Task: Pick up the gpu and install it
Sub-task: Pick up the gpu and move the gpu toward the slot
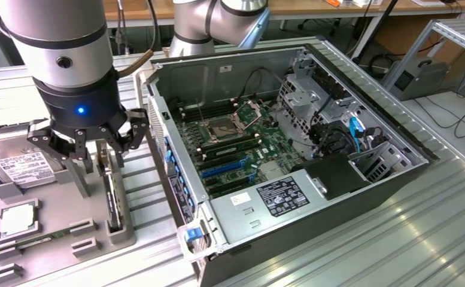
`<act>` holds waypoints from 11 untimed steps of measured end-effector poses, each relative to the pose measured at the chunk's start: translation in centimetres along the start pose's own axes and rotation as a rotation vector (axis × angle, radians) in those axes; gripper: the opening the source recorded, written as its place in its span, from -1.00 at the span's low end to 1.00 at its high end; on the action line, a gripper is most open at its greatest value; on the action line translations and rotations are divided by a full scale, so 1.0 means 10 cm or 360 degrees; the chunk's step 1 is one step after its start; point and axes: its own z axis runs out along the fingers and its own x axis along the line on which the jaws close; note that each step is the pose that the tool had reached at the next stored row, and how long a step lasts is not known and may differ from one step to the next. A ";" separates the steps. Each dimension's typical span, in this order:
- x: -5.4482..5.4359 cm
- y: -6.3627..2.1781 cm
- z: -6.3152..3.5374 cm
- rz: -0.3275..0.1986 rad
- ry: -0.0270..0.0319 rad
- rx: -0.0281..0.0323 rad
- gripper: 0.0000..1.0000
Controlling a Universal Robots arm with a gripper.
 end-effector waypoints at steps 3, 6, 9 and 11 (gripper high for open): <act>0.00 -0.004 0.098 0.0000 -0.00037 -0.00004 -0.04; 0.00 -0.012 0.305 0.0000 -0.00040 -0.00004 -0.04; 0.00 -0.014 0.370 0.0000 -0.00063 -0.00005 -0.04; 0.00 -0.014 0.370 0.0000 -0.00063 -0.00005 -0.04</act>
